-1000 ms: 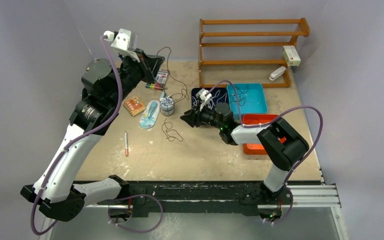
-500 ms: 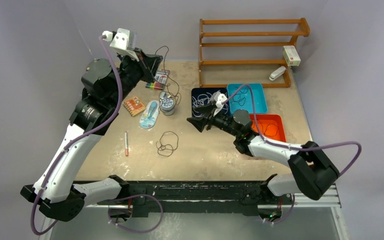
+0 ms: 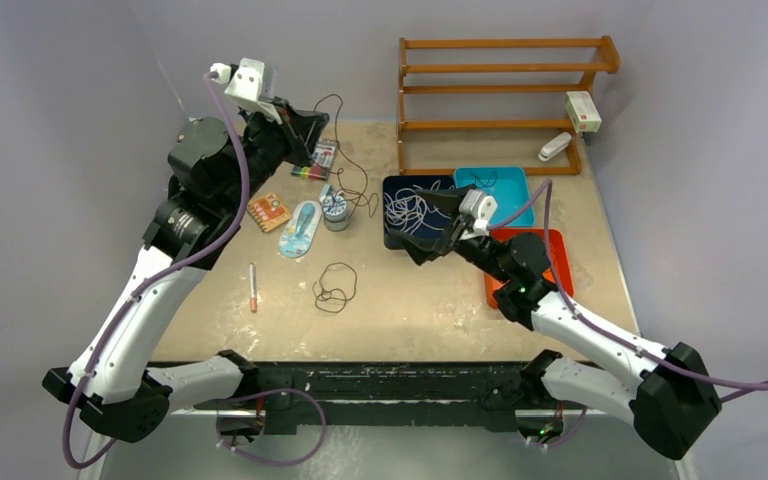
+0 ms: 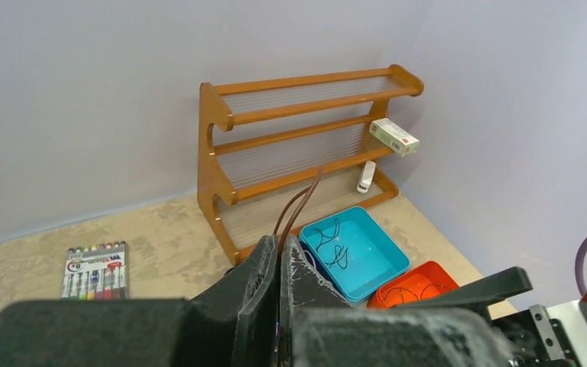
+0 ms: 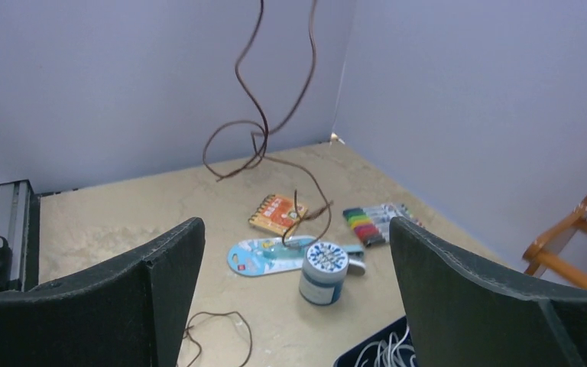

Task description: Untangle the cables

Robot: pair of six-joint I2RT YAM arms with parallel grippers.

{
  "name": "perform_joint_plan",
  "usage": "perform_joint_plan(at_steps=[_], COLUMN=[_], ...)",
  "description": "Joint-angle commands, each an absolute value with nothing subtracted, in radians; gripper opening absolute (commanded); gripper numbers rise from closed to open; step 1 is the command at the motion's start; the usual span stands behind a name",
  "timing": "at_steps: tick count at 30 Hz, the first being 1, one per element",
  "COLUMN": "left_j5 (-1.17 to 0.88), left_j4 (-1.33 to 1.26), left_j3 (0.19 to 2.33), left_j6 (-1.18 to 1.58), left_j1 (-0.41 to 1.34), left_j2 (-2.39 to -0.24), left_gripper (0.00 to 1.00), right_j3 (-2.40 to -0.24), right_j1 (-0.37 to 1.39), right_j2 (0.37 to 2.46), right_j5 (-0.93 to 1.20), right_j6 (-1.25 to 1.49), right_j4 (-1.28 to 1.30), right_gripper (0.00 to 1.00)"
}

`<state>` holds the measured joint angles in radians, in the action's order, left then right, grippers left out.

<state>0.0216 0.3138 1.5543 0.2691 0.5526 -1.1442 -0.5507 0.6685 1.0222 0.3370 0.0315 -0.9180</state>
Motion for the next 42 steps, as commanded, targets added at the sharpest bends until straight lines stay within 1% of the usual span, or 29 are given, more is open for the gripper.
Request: perform_joint_plan(at_steps=[1, 9, 18, 25, 33, 35, 42], left_j5=[-0.005, -0.018, -0.021, -0.022, -0.024, -0.024, -0.024], left_j4=[0.250, 0.239, 0.227, 0.222, 0.220, 0.219, 0.216], left_j3=[1.540, 1.543, 1.534, 1.532, 1.531, 1.528, 1.522], left_j6=[0.278, 0.288, 0.293, 0.293, 0.296, 0.297, 0.300], left_j1=[0.557, 0.557, 0.557, 0.557, 0.557, 0.557, 0.557], left_j2=[-1.140, -1.155, -1.160, -1.162, -1.163, -1.163, -1.161], left_gripper=[0.00, 0.00, 0.00, 0.00, 0.00, 0.00, 0.00], right_j3=[-0.633, -0.695, -0.776, -0.828, -0.855, -0.858, -0.870], right_j1=[0.673, 0.674, 0.674, 0.673, 0.674, 0.673, 0.674], right_j2=[1.036, 1.196, 1.355, 1.449, 1.501, 1.504, 1.509], right_j5=[0.389, 0.426, 0.455, 0.467, 0.492, 0.496, 0.517], right_j6=[-0.031, 0.063, 0.188, 0.235, 0.278, 0.285, 0.299], right_j4=[-0.967, -1.166, -1.277, -1.314, -1.356, -1.362, -1.373], right_gripper=[0.93, 0.94, 0.91, 0.81, 0.61, 0.58, 0.55])
